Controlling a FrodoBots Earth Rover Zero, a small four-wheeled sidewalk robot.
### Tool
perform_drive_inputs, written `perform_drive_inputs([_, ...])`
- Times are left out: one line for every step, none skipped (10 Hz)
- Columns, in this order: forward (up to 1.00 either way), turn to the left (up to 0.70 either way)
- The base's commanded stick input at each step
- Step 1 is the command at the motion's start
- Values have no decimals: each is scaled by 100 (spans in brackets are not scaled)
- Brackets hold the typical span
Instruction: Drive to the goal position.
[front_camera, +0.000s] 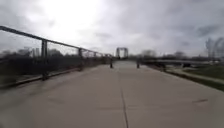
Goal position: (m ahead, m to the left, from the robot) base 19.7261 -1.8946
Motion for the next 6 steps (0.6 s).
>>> perform_drive_inputs([100,-35])
perform_drive_inputs([100,-27])
perform_drive_inputs([100,-7])
perform_drive_inputs([100,0])
perform_drive_inputs([100,0])
perform_drive_inputs([100,0])
